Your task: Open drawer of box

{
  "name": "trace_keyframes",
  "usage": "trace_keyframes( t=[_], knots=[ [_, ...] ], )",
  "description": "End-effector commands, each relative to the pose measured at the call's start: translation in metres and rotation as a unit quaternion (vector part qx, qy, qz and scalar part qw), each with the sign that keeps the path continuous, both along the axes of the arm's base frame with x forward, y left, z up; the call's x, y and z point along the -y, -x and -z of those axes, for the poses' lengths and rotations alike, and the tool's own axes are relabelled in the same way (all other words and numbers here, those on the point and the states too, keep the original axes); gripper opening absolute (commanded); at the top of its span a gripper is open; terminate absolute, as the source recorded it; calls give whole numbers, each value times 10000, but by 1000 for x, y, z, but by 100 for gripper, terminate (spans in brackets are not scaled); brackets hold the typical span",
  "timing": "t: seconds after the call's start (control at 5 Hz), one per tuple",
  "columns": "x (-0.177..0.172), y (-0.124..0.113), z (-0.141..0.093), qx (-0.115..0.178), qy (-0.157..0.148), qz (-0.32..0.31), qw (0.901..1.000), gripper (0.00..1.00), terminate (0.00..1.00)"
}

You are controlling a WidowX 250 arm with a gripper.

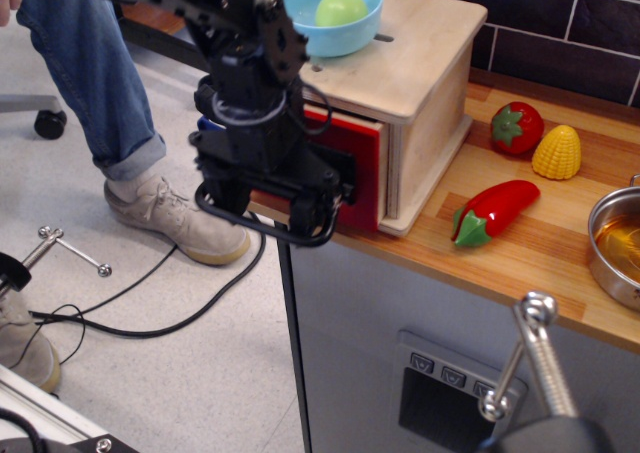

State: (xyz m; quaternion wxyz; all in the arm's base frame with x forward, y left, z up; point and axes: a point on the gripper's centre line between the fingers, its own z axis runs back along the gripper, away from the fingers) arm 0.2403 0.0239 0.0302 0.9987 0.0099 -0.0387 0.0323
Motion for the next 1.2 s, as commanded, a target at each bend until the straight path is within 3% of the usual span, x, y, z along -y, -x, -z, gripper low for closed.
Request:
trace_keyframes(
  t=[0.0, 0.2, 0.4, 0.8, 1.0],
  knots=[
    [4, 58, -4, -314, -122, 392, 9987, 100, 0],
    [5, 82, -1, -395, -124, 608, 9973, 100, 0],
    [9, 88, 0, -546, -104, 692, 9961, 100, 0],
    [8, 101, -3, -1264, -107, 904, 9878, 100, 0],
    [7, 101, -4, -1235, -54, 797, 9891, 100, 100]
  ],
)
